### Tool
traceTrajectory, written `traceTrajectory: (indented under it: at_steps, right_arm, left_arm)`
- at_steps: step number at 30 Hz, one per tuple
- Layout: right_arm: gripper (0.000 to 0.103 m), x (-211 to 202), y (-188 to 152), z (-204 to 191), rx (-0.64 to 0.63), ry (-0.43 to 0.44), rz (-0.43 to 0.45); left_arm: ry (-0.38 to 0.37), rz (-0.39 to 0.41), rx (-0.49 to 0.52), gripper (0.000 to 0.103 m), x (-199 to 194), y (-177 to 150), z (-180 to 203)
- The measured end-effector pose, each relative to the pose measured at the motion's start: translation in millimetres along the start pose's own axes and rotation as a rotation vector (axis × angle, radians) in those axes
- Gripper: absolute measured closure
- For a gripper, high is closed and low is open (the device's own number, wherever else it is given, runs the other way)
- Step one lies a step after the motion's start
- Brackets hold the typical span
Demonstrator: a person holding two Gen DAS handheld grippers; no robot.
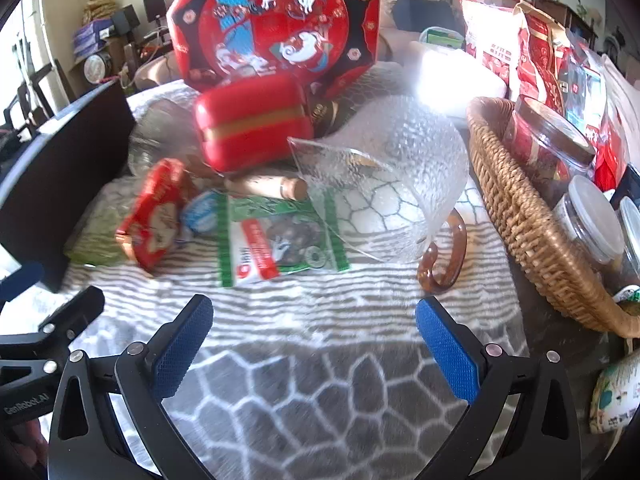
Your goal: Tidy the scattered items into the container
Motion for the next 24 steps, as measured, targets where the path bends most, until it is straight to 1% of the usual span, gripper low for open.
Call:
traceTrajectory:
  at_steps: [3, 5, 9, 16, 24]
  right_arm:
    - [0.0, -17.1, -1.0, -8.1, -0.008, -0.005, -0.004]
    - [0.0, -26.1, 0.5, -12.5, -0.025, -0.008, 0.006]
    - [0.0, -51.6, 10.3, -27.9, -0.052, -0.015, 0.036]
    - [0.0, -88.6, 33.1, -50.4, -0.08, -0.022, 0.086]
    - [0.0, -110.1, 45.3, -62.6, -0.074, -0.02, 0.115]
  left_arm:
    - [-0.014, 0.034, -0.011, 0.0, -31.7, 14.6, -8.2]
    - [-0.016, 0.055, -0.022, 0.0, -51.2, 18.0, -13.8]
    - [0.004, 0.092, -0.041, 0.0, -79.4, 29.4, -25.9]
    - [0.018, 0.117, -0.066, 0.0, -101.2, 37.6, -43.0]
    - [0.03, 0.146, -0.092, 0.0, -123.0, 44.4, -59.7]
Point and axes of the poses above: each gripper's, at about its wrist camera, not at the fingertips, and x roughly the way its jaws point, z to its right, y to its top, the point moved 7 cm from there along x, roughly the way its jaws point, and after that the axes turned 2 degrees about x, right-handed, at the moved point
